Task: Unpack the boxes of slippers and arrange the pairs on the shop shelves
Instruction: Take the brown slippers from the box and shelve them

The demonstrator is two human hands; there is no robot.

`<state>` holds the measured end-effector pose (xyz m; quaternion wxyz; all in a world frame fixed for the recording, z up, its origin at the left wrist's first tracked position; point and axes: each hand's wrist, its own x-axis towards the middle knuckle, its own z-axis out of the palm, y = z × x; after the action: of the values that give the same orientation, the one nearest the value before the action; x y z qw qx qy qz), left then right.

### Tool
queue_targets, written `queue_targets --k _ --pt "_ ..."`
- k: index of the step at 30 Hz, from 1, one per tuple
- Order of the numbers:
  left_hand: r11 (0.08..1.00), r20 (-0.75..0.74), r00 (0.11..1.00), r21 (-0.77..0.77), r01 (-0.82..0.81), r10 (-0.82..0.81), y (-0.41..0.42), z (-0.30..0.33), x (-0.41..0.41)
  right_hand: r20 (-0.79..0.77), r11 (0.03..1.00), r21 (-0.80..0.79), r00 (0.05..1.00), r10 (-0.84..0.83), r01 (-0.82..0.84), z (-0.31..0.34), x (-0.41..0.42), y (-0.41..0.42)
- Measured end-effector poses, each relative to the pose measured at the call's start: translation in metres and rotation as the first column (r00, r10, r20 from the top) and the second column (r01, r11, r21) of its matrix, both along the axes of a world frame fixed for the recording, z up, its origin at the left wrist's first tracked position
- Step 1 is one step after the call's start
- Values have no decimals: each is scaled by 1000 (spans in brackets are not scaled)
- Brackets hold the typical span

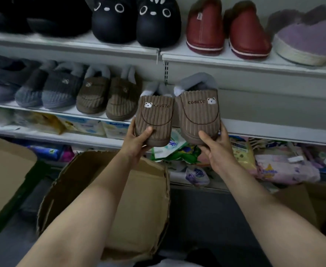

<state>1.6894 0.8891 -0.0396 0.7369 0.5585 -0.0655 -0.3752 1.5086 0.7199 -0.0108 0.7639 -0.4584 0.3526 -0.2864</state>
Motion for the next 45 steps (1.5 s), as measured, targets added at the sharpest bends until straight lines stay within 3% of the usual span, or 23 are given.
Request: queue_targets --k 6,11,18,25,31,34,37,41,45 --pt "996 -50 995 -2 91 -91 -35 -24 56 -19 997 1 997 -71 71 -12 22 5" --pt "997 -46 996 -2 74 -74 -60 -42 77 -45 992 10 991 -126 126 -18 31 2" --pt "995 47 999 99 -12 7 -59 -60 82 -49 990 52 990 -129 132 -27 38 -3" --pt "984 95 995 179 11 -28 -50 -62 82 -48 991 94 995 -91 95 -38 62 -19" --pt "880 381 925 443 -169 -15 -37 -53 61 -131 991 122 991 -34 50 -58 81 -44" --pt "842 519 852 489 -228 -70 -37 -47 50 -359 998 -64 933 -5 -19 -68 82 -53" --pt "849 623 772 470 -242 -125 -40 -46 41 -637 919 -350 766 -91 -181 -70 77 -55" --pt "851 686 705 468 -237 -180 -48 -51 37 -715 766 -540 670 -200 -348 -72 71 -41" --pt "814 719 657 510 -278 -226 -57 -59 36 -726 705 -580 652 -220 -408 -77 79 -33"
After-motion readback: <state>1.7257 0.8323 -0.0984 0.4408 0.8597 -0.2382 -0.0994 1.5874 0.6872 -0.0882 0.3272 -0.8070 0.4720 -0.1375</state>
